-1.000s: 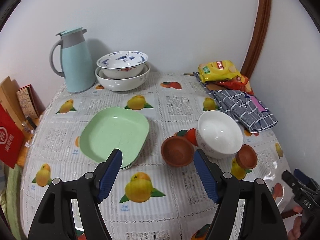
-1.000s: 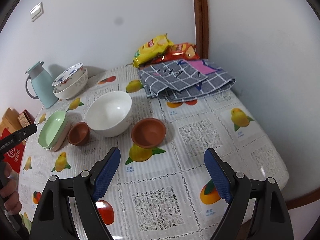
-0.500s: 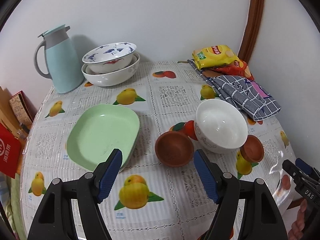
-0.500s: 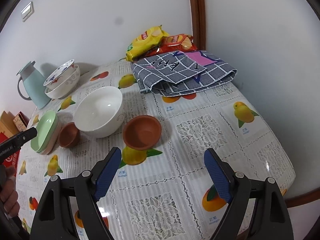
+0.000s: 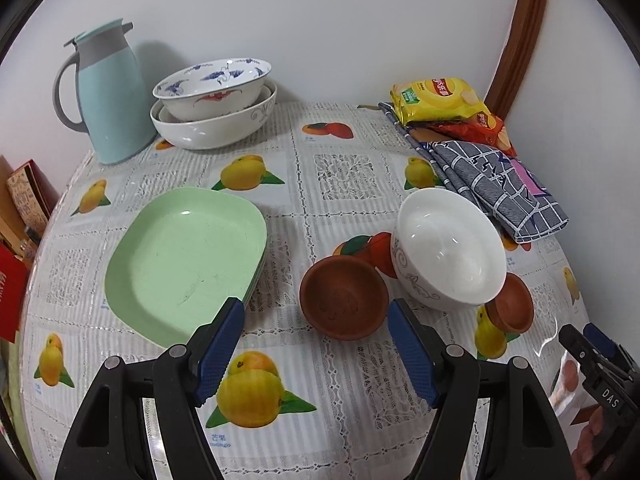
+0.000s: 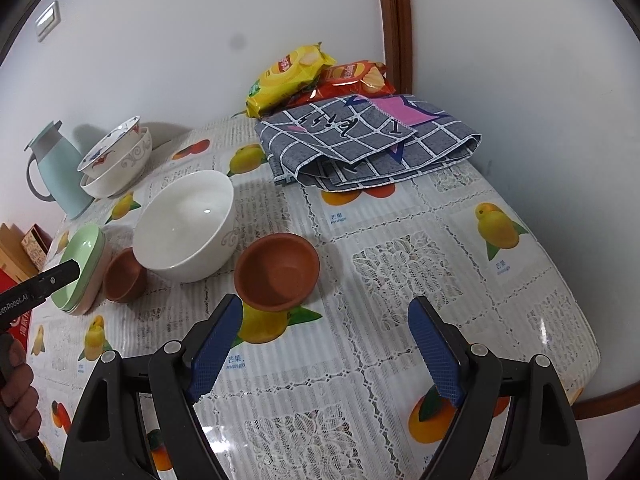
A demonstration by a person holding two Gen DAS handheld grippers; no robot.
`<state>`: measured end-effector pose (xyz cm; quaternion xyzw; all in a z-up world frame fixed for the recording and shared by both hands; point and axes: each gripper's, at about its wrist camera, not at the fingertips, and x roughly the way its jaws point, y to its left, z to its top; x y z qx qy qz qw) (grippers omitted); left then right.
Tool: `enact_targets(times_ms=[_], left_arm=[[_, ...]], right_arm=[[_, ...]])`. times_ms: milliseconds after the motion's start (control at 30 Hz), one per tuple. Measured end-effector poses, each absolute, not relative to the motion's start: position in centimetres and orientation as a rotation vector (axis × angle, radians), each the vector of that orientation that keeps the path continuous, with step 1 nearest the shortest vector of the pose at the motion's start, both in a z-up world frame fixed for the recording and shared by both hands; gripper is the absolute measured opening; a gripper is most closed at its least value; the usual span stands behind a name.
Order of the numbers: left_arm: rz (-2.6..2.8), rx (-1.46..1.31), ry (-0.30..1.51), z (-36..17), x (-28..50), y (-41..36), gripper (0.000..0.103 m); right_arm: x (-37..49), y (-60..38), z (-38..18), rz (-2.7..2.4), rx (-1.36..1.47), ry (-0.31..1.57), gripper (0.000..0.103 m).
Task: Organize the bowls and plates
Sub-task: 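Move the left gripper to a terracotta bowl while the right gripper approaches another terracotta bowl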
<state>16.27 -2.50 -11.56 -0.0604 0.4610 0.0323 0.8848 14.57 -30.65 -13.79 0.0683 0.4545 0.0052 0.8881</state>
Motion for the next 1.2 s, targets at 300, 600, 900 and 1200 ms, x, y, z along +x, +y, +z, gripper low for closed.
enact_targets(times_ms=[300, 600, 900, 1200], left_arm=[[0.070, -0.146, 0.987, -13.0, 17.4, -2.4, 0.072], [0.044, -0.200, 1.040, -14.5, 18.2, -1.9, 0.072], [-0.004, -0.246, 1.081, -15.8, 19.0, -1.7, 0.072], [0.008, -0.236, 1.128, -17.1, 19.8, -1.6, 0.072]], right_arm=[[15.6, -31.4, -15.1, -0.015, 0.152, 0.964, 0.085], [16.6, -31.8, -16.3, -0.025, 0.159, 0.994, 0.085], [17.8, -32.0, -17.6, -0.036, 0.166, 1.015, 0.072], [19.4, -31.3, -18.5, 0.001, 0.160, 1.031, 0.060]])
